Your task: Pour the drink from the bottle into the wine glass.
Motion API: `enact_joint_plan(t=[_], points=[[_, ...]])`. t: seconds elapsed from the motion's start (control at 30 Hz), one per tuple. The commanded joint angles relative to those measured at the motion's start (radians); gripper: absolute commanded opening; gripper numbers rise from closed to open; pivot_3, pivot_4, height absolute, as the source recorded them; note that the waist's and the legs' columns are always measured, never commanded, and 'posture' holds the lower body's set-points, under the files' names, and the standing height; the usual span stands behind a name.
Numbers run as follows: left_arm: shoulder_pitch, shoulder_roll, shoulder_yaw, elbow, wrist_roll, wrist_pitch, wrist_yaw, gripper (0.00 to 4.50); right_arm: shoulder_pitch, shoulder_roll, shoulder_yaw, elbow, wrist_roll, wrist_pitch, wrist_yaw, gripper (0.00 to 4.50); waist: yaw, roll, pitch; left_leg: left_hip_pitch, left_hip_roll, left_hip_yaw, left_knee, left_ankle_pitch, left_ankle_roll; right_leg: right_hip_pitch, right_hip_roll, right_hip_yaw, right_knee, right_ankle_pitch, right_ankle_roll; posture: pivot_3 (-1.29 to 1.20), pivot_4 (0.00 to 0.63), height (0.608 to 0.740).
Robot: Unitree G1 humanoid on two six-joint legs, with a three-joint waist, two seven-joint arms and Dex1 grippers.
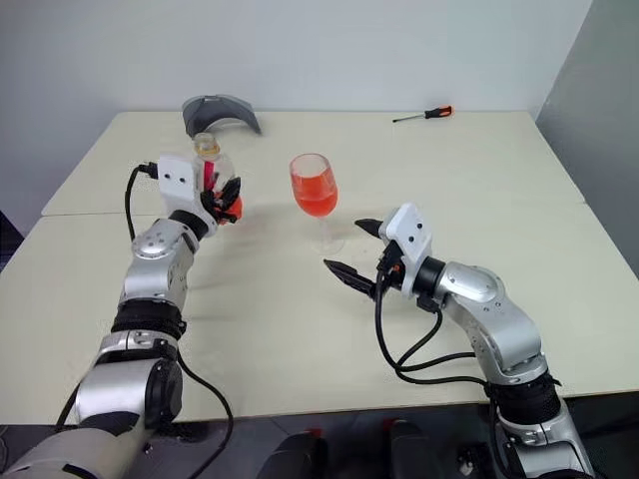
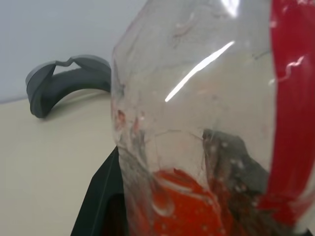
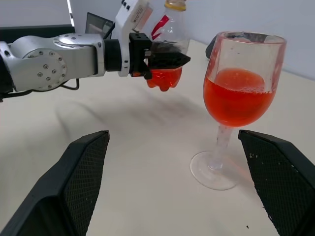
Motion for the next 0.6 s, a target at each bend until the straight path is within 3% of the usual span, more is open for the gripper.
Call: enact_joint_plan(t=[0.03,0.3,0.6], points=[[0.043,0.003,0.035,-0.100,-0.030,0.000,0.033,1.71,0.011,0.017,0.000,-0.060,0.006,-0.003,-0.027,4.50,0.001,0.000,0.000,0.000,0.000,0.000,0.000,0.000,0.000,0.000,0.000,0.000,0.000,0.000,0.000,0.00,0.150,0.740],[0.103,-0.004,0.096,-0.042,-0.096,0.030,0.031,1.71,-0.016,0.032,0.015,-0.026,-0.010,-0.018,-0.041,4.50,0.005,-0.001,-0.001,0.001,0.000,0.000,0.000,0.000,0.000,0.001,0.000,0.000,0.000,0.000,0.000,0.00,0.150,0.740],[0.138,-0.023,0.083,-0.073,-0.155,0.089,-0.057,1.71,-0.030,0.055,0.018,-0.011,-0.012,-0.016,-0.061,4.50,0.011,-0.002,-0.002,0.002,0.000,0.000,0.000,0.000,0.000,0.002,0.000,0.000,-0.001,0.000,0.000,0.00,0.150,0.740]])
